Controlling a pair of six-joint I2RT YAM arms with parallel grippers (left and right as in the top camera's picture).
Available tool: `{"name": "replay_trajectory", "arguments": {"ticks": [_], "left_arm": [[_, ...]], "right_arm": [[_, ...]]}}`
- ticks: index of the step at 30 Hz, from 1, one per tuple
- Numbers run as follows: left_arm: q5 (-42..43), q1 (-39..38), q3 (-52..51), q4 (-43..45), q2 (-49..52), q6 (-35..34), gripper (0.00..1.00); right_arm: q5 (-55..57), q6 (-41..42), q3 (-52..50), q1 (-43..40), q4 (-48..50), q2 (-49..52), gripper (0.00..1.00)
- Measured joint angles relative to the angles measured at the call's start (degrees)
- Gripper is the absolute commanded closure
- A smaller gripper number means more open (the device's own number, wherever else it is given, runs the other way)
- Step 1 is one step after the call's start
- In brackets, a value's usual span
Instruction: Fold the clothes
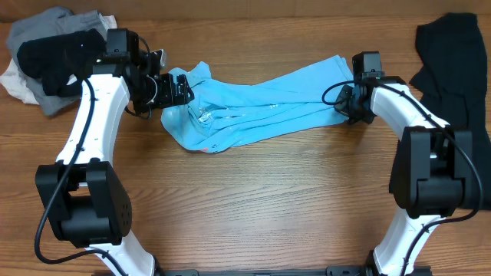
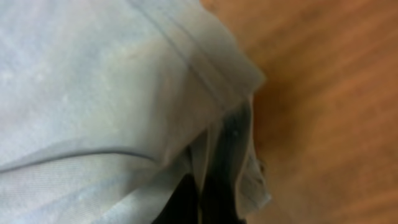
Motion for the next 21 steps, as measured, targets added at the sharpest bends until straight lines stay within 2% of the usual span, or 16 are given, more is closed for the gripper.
{"name": "replay_trajectory", "arguments": {"ticks": [5,9,12,17,19,21], "left_arm": [[0.00,0.00,0.00,-2.95,0.00,0.07,0.13],[0.02,-0.55,-0.20,-5.95,0.00,0.13,0.20],[0.02,-1.73,-1.64,-6.10,0.00,0.13,0.19],[-0.02,-4.98,-6.97,-2.93,0.00,-0.81,0.25],[-0.52,-5.75,-9.31,-0.68,0.00,-2.69,0.30],[-2.49,-6.01,-11.47,1.16,0.00,-5.38,0.31]], "right_arm": [[0.96,2.62,0.02,0.00,-2.58,-1.25,0.96],[1.33,5.22,0.07,0.00,-3.08,-1.75,0.96],[1.33,6.54,0.09,0.00,-3.08,-1.75,0.96],[1.33,7.39,0.11,0.00,-3.65,-1.75,0.96],[1.33,7.58,0.11,0.00,-3.87,-1.75,0.96],[1.36,7.72,0.11,0.00,-3.96,-1.75,0.96]]}}
